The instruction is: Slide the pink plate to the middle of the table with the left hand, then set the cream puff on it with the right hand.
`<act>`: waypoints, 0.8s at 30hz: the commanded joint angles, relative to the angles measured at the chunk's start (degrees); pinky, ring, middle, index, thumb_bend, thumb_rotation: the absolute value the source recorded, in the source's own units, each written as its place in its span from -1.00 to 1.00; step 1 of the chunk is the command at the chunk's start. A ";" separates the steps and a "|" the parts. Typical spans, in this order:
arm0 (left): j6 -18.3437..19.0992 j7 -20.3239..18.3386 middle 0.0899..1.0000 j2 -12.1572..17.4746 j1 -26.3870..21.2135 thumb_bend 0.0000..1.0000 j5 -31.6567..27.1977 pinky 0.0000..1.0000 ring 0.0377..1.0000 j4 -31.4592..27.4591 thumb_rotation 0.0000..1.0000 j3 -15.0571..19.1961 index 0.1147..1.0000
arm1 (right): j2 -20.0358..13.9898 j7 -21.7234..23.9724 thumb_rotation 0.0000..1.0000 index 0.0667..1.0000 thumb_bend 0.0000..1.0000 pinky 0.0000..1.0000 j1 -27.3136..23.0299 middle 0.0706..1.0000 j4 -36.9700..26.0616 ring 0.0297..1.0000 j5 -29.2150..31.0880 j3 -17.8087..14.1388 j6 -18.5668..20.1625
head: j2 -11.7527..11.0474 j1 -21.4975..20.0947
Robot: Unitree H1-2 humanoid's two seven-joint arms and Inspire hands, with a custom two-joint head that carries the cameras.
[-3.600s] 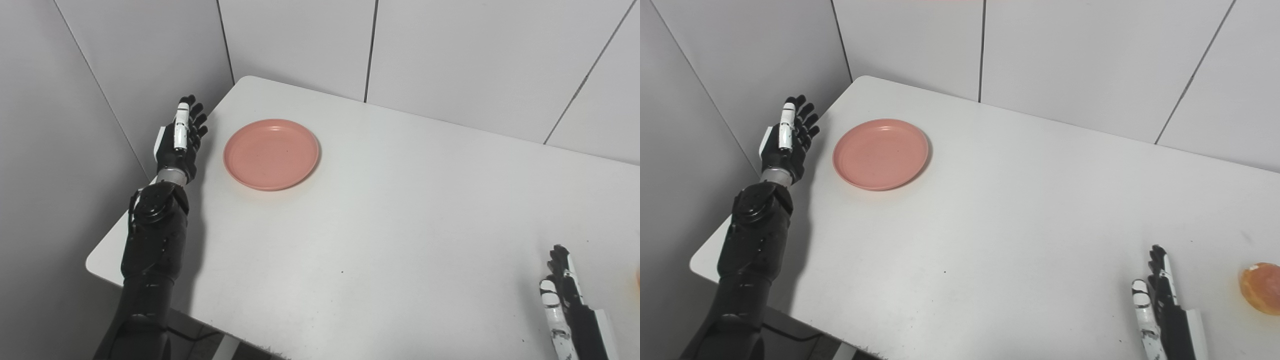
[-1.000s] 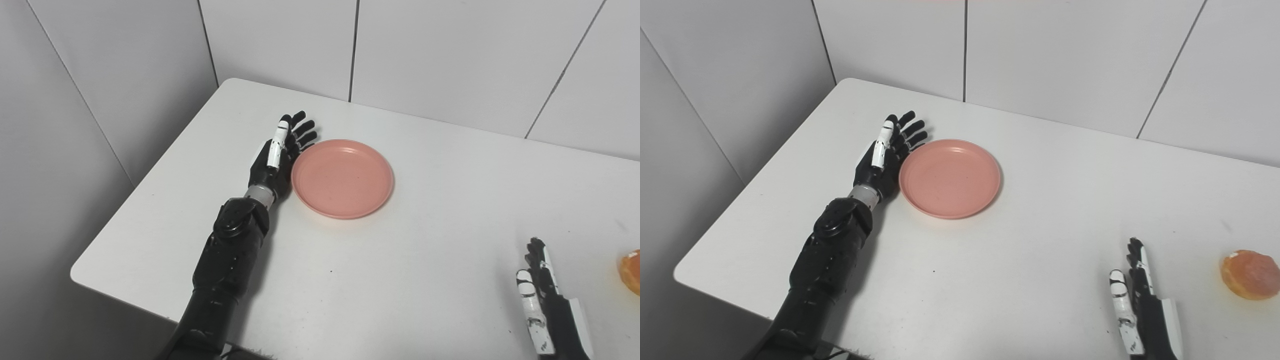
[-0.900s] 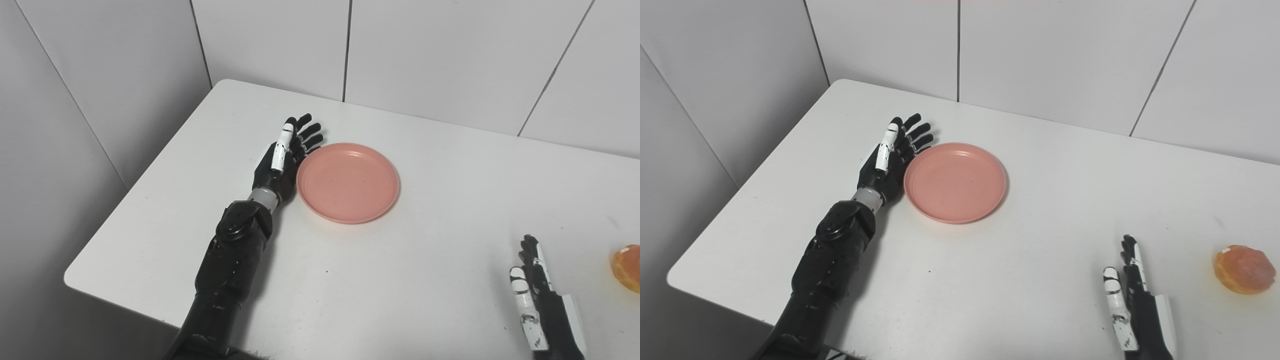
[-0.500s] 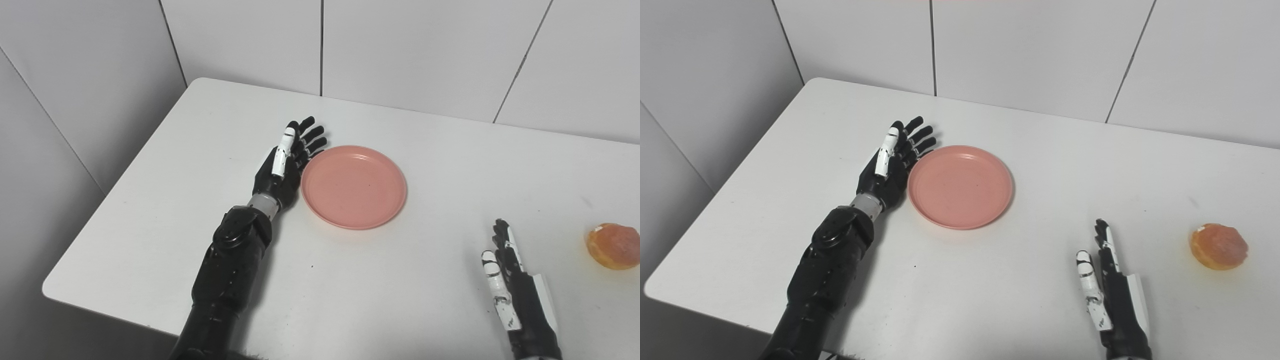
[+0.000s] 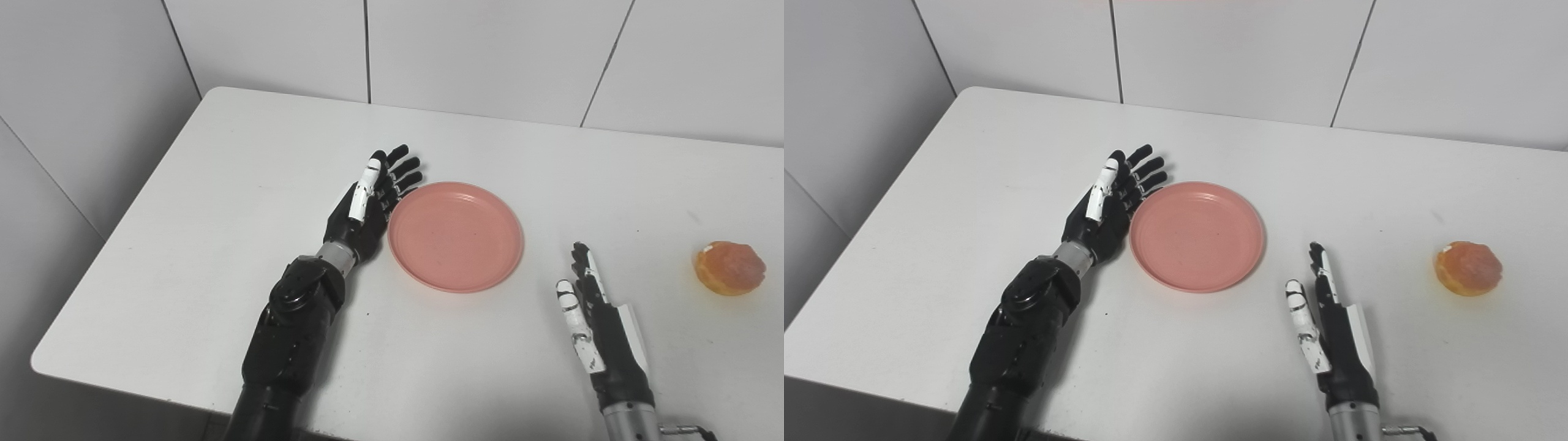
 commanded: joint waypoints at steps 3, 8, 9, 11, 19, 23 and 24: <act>4.01 0.22 0.81 -1.61 2.72 -0.19 0.80 0.78 0.80 -1.64 1.00 -1.58 0.77 | 1.16 -1.19 1.00 1.00 -0.38 0.99 -1.20 1.00 -2.59 1.00 -1.77 0.38 1.18 | 0.48 -1.47; 4.72 -0.41 0.84 -2.54 4.66 -0.19 1.07 0.82 0.85 -4.02 1.00 -3.10 0.82 | 1.79 -1.20 1.00 1.00 -0.37 1.00 -1.54 1.00 -2.67 1.00 -1.56 0.41 1.93 | 1.05 -3.64; 4.52 -0.54 0.84 -2.60 5.16 -0.19 1.18 0.82 0.84 -4.41 1.00 -3.44 0.82 | 1.91 -1.18 1.00 1.00 -0.36 1.00 -1.59 1.00 -2.76 1.00 -1.55 0.41 2.21 | 1.21 -4.01; 4.27 -0.73 0.84 -2.63 5.92 -0.17 1.30 0.82 0.84 -4.97 1.00 -3.96 0.82 | 1.91 -1.16 1.00 1.00 -0.38 1.00 -1.68 1.00 -2.84 1.00 -1.53 0.44 2.27 | 1.34 -4.38; 4.21 -1.14 0.84 -2.98 6.79 -0.18 0.86 0.84 0.84 -5.20 1.00 -3.60 0.81 | 1.90 -1.54 1.00 1.00 -0.41 0.99 -2.07 1.00 -2.79 1.00 -1.70 0.28 2.65 | 1.43 -5.80; 4.16 -0.99 0.84 -3.38 6.75 -0.18 0.47 0.84 0.84 -5.05 1.00 -2.96 0.80 | 1.76 -2.28 1.00 1.00 -0.40 0.99 -2.33 1.00 -2.47 1.00 -2.14 -0.07 2.16 | 1.38 -7.10; 4.07 -1.08 0.84 -3.38 6.73 -0.19 0.35 0.84 0.85 -4.99 1.00 -2.77 0.80 | 1.63 -2.65 1.00 1.00 -0.40 0.99 -2.43 1.00 -2.39 1.00 -2.79 -0.12 2.10 | 1.29 -7.66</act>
